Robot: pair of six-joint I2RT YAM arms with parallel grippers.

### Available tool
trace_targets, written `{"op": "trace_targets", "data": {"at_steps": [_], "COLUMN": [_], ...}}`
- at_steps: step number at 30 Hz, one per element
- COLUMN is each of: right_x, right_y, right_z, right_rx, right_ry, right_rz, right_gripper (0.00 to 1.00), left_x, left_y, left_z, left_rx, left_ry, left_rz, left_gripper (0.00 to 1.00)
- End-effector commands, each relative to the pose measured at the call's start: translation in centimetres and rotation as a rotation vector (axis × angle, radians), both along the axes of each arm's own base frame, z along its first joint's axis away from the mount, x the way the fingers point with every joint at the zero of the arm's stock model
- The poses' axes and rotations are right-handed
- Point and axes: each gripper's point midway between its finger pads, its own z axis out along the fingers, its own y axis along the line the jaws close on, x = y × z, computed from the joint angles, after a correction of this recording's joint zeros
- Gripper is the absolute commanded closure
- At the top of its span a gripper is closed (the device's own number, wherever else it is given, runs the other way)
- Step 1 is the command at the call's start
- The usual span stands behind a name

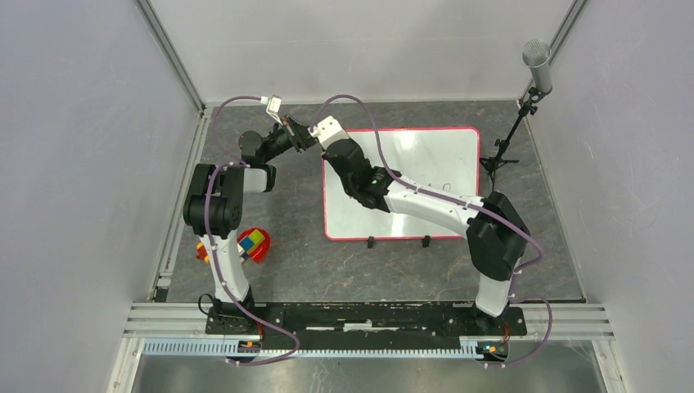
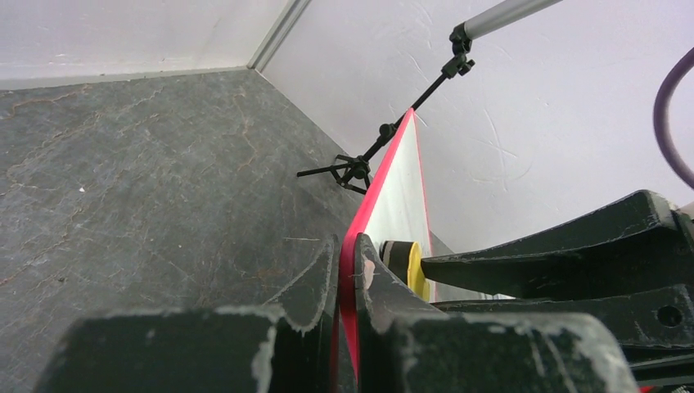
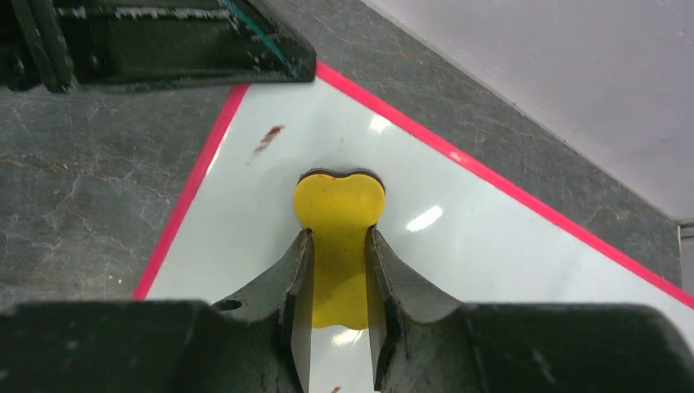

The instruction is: Erase the whiteboard

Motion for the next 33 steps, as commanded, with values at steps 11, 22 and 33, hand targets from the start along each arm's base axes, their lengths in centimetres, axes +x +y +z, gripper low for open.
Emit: {"op": "trace_targets", "data": {"at_steps": [11,22,33], "right_x": [0.2,-1.6,2.7], "right_y": [3.9,-5.4,2.4], "right_z": [-2.3,-4.4,0.0], "right_rx": [-0.044,-0.134,-0.060], "right_ry": [0.056,0.051,-0.006], "right_rz": [0.066,-0.091,-0.004], "right_gripper": [0.81,0.81,0.81], "left_x": [-1.0,-0.9,-0.8], "left_y": [-0.5,-0.4,-0.6], "left_z": [2.5,2.7,2.7], "left_rx": [0.029,0.032,0.033], "left_ry": [-0.130,-0.133,-0.134], "left_rz": [-0.013,-0.004,0.000], "left_gripper": [0.98,0.98,0.98]}}
